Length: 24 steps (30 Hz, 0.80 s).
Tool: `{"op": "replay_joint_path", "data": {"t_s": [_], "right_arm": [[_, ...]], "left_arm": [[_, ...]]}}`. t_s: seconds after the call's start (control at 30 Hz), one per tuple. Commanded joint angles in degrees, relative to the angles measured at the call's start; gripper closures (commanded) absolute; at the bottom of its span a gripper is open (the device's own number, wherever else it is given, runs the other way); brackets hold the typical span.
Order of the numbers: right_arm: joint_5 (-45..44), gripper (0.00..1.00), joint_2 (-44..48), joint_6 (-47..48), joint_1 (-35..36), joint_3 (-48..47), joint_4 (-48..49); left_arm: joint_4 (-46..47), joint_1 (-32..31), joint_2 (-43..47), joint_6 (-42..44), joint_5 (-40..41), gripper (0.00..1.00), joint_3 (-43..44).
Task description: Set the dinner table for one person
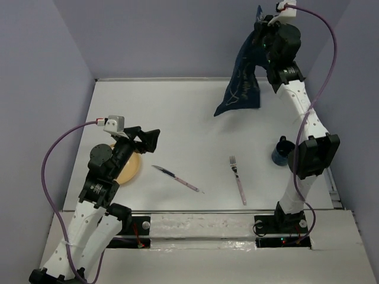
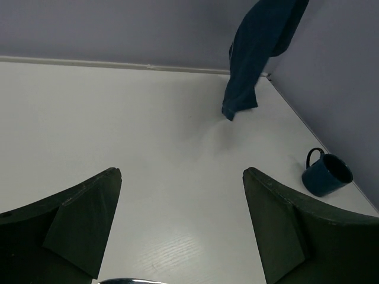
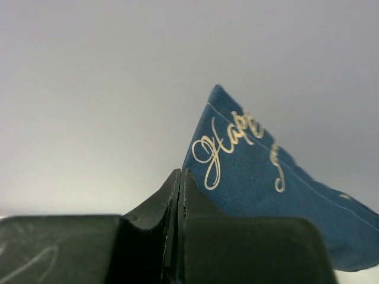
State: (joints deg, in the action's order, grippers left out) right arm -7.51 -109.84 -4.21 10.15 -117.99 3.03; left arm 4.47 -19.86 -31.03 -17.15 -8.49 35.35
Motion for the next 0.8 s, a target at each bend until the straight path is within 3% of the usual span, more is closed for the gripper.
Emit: {"op": "replay_joint_path", "data": {"t_s": [0.0,0.13,0.2,0.3,0.47,0.77], "right_arm": [[9.69,1.00,9.80,-6.24,-1.28,6.95,8.12],[8.57,1.00,21.84,-14.48,-1.28,32.51,21.36],[2.78,1.00,28.17,-17.40,-1.28,49.24,25.43],[-4.25,1.00,32.67,-24.42,-1.28,66.33,30.10],[-8.39,1.00,31.10,-28.84,-1.28,74.04,25.63],[-3.94,1.00,28.10,-29.10,-1.28,68.00,19.21]], "left_arm": [[1.51,1.40,-1.32,-4.20,3.74,0.06,2.09],[-0.25,1.93,-2.72,-7.45,5.24,0.06,2.88],[-1.04,1.93,-3.60,-8.42,5.06,0.07,3.32],[-2.01,1.58,-6.14,-10.27,4.72,0.09,2.88],[-2.53,-3.50,-11.77,-11.77,7.24,0.11,0.60],[-6.64,-16.95,-27.50,-11.86,24.47,0.05,2.87]]}}
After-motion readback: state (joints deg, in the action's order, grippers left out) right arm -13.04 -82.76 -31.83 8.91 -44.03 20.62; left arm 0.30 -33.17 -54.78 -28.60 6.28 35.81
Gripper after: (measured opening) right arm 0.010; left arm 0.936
